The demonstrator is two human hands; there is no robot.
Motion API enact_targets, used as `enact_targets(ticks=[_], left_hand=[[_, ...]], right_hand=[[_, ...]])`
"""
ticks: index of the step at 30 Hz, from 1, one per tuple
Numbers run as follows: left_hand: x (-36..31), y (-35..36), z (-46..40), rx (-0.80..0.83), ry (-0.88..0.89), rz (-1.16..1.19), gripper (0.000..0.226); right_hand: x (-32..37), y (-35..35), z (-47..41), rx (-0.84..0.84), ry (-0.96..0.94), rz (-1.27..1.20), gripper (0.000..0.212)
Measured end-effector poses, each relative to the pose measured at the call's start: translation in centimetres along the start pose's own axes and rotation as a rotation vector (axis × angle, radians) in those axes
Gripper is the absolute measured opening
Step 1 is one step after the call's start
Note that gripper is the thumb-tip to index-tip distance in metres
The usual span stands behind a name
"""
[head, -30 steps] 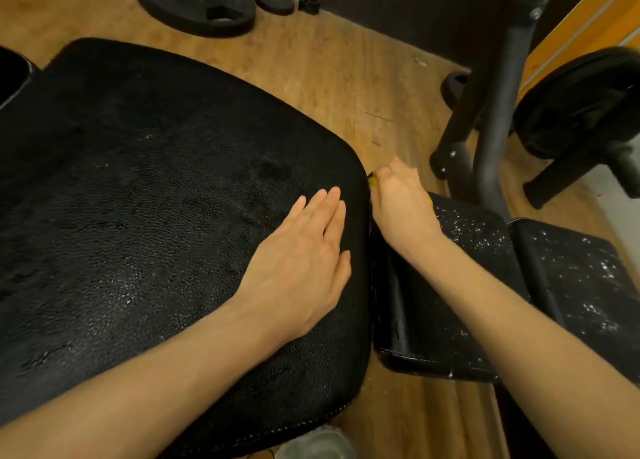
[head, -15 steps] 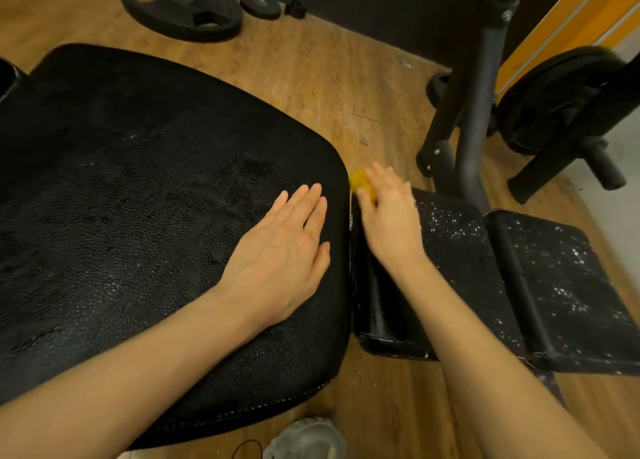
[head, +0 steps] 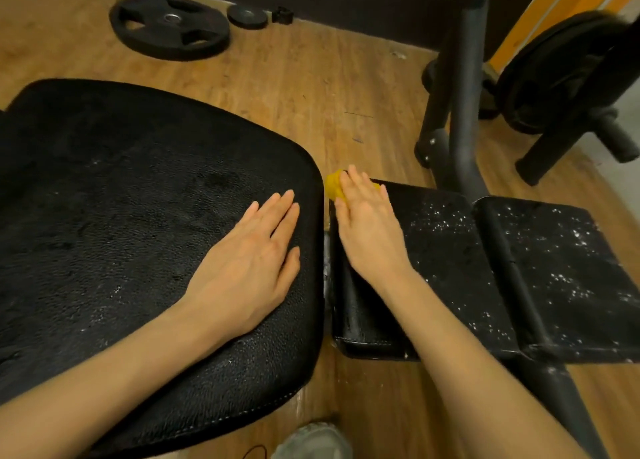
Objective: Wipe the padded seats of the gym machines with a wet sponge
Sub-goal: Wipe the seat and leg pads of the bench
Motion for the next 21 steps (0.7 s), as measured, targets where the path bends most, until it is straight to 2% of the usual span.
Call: enact_targets(ticks=[2, 5, 7, 9, 11, 13, 15, 17, 19, 21], left_hand=[[0.1, -0.1, 0.0, -0.008, -0.001, 0.013, 0.065], [0.0, -0.1, 0.1, -0.019, 0.006, 0.030, 0.065], [0.0, 0.0, 0.1, -0.016, 0.000, 0.032, 0.066], [0.1, 0.0, 0.0, -0.014, 0.006, 0.037, 0.068], [0.1, 0.0, 0.0, -0.003, 0.034, 0.055, 0.068], [0.0, 0.0, 0.2, 0.007, 0.075, 0.065, 0.068], [-0.4, 0.1, 0.4, 0.025, 0.117, 0.075, 0.069], [-0.5, 0.3, 0.6, 0.048, 0.112, 0.109, 0.072], [-0.9, 0.4, 0.6, 0.058, 0.112, 0.114, 0.074], [-1.0, 0.4, 0.5, 0.062, 0.115, 0.098, 0.074]], right_hand=[[-3.2, -1.1, -1.5, 0.020, 0.063, -0.024, 0.049], [-5.9, -2.4, -1.9, -0.069, 0.292, -0.058, 0.050], [-2.3, -1.2, -0.4, -0.083, 0.226, 0.013, 0.049], [1.6, 0.3, 1.5, -0.054, 0.065, 0.025, 0.047], [2.3, 0.4, 2.8, -0.002, -0.019, 0.011, 0.046], [-0.8, -0.9, 2.6, 0.019, 0.062, -0.074, 0.047], [-4.9, -2.3, 3.1, -0.036, 0.237, -0.143, 0.046], [-5.1, -2.4, 4.1, -0.095, 0.345, -0.081, 0.047], [-1.5, -1.2, 4.6, -0.110, 0.272, 0.027, 0.048], [1.8, 0.1, 4.9, -0.066, 0.113, 0.035, 0.047]])
Point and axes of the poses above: each hand's wrist, its own z-axis away from the middle knuckle, its own y-axis out of the palm, x = y × z, the point moved 5 cm from there along -z, towards the middle knuckle, and after that the axes turned 4 degrees about x, right-handed, at the moved point
